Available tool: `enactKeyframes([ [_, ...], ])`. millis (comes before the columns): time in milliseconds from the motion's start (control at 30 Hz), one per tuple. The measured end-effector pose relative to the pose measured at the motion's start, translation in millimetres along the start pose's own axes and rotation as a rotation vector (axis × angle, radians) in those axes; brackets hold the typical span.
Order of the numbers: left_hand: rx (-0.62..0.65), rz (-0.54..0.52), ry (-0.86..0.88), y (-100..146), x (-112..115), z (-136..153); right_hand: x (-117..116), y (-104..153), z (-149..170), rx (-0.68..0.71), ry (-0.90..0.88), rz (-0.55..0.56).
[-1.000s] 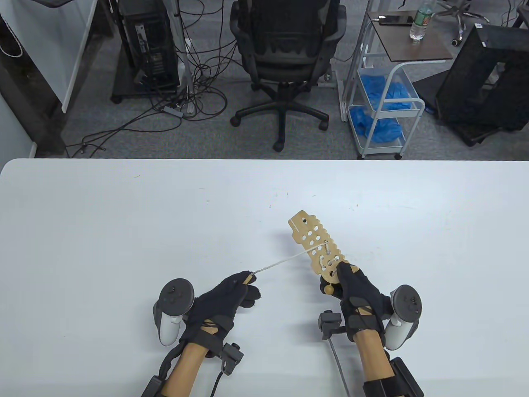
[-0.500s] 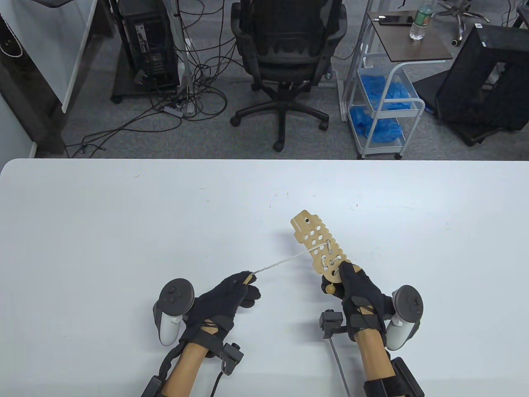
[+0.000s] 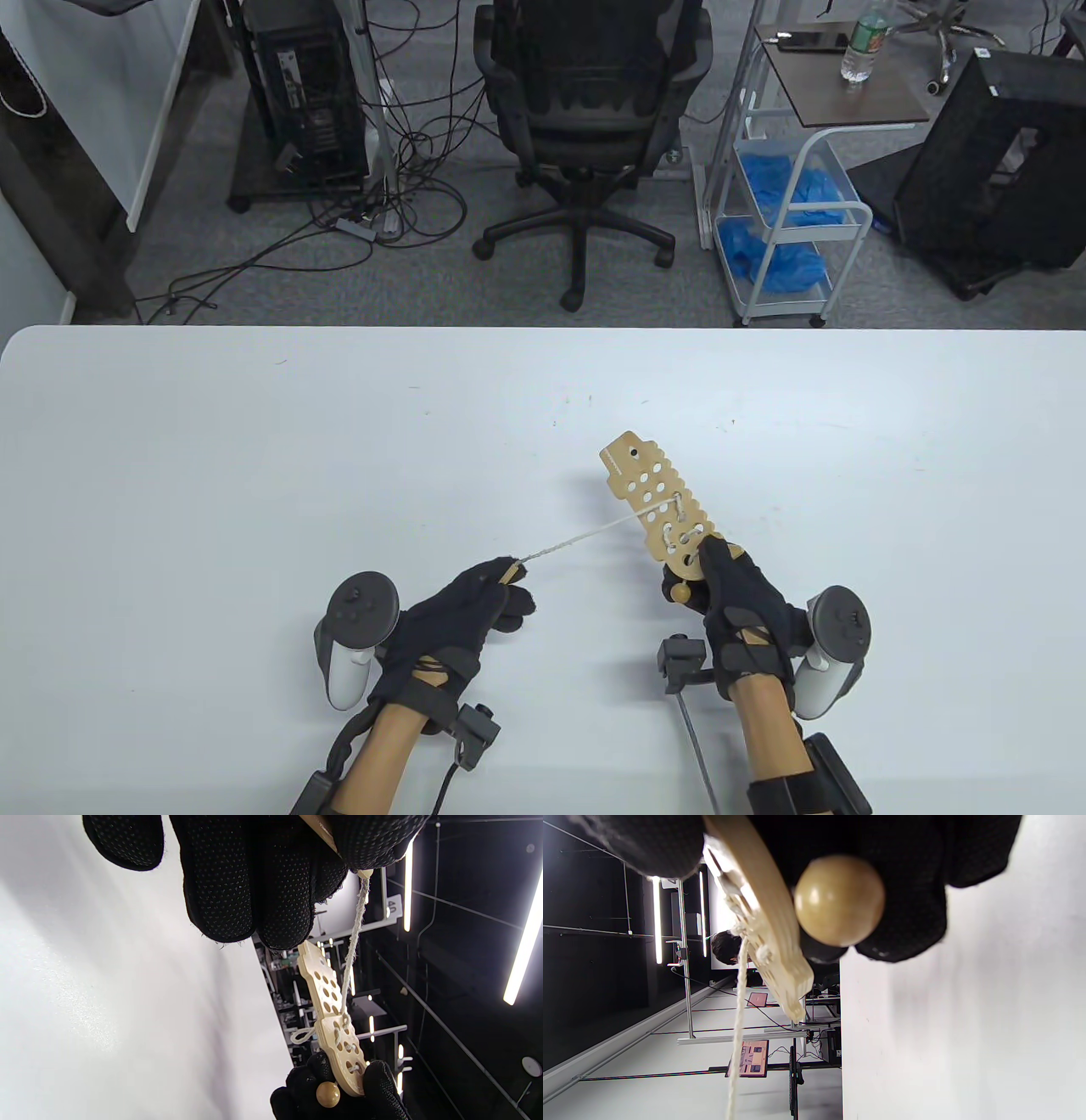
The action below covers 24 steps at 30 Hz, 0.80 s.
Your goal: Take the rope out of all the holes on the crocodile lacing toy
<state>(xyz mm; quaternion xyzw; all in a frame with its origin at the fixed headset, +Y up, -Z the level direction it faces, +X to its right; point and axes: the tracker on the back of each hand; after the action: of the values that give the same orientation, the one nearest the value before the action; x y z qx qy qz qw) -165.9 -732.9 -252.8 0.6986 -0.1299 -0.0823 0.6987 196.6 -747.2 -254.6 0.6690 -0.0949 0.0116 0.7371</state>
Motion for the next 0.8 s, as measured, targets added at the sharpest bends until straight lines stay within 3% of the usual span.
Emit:
enactKeyframes([
  [800, -0.002, 0.0, -0.001, 0.0, 0.1, 0.3, 0.0, 1.8, -2.2, -0.01, -0.013, 0.009],
])
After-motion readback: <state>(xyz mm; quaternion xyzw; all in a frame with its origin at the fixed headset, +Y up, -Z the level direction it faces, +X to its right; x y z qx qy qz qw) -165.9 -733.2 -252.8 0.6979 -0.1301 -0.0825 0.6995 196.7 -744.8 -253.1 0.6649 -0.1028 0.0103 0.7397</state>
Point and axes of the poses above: the tracker on the back of each hand, its own z axis roughly to the little-finger side, its own y axis roughly from the fingertips to the wrist, x = y × z, and after that the axes turned 11 degrees about -z, right-handed
